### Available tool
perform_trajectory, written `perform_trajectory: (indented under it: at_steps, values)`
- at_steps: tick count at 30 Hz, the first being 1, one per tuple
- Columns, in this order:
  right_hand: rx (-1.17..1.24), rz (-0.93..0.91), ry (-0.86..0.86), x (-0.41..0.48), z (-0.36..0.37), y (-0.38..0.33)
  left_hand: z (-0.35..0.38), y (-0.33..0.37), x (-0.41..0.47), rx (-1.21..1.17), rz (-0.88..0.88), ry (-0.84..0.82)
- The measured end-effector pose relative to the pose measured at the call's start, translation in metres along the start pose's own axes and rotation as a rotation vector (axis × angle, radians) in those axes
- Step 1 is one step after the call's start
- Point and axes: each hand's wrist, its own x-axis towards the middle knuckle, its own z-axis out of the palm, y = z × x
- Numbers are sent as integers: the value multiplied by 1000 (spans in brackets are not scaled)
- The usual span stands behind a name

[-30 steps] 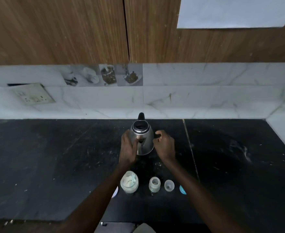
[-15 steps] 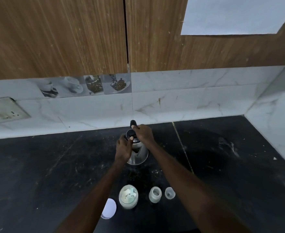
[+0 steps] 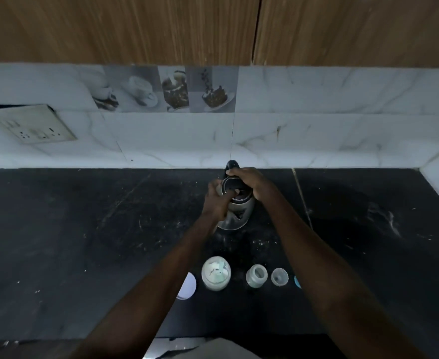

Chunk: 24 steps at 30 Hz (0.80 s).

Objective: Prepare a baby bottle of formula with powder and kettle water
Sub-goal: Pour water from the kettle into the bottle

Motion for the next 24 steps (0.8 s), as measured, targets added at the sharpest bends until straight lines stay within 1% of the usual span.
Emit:
perform_trajectory:
  at_steps: [4, 7, 11, 17, 24]
  values:
    - [100, -84, -38, -33, -5, 20, 9, -24, 4, -68, -3, -59]
    - [118, -165, 7, -54, -12, 38, 14, -20, -27, -56, 8, -53]
    - [171, -229, 59, -76, -21, 59, 26, -25, -54, 23, 164, -12]
    - [141, -319, 118, -101, -28, 69, 36, -34, -75, 25, 296, 11]
    - [58, -436, 181, -124, -36, 78, 39, -33, -115, -8, 375, 4]
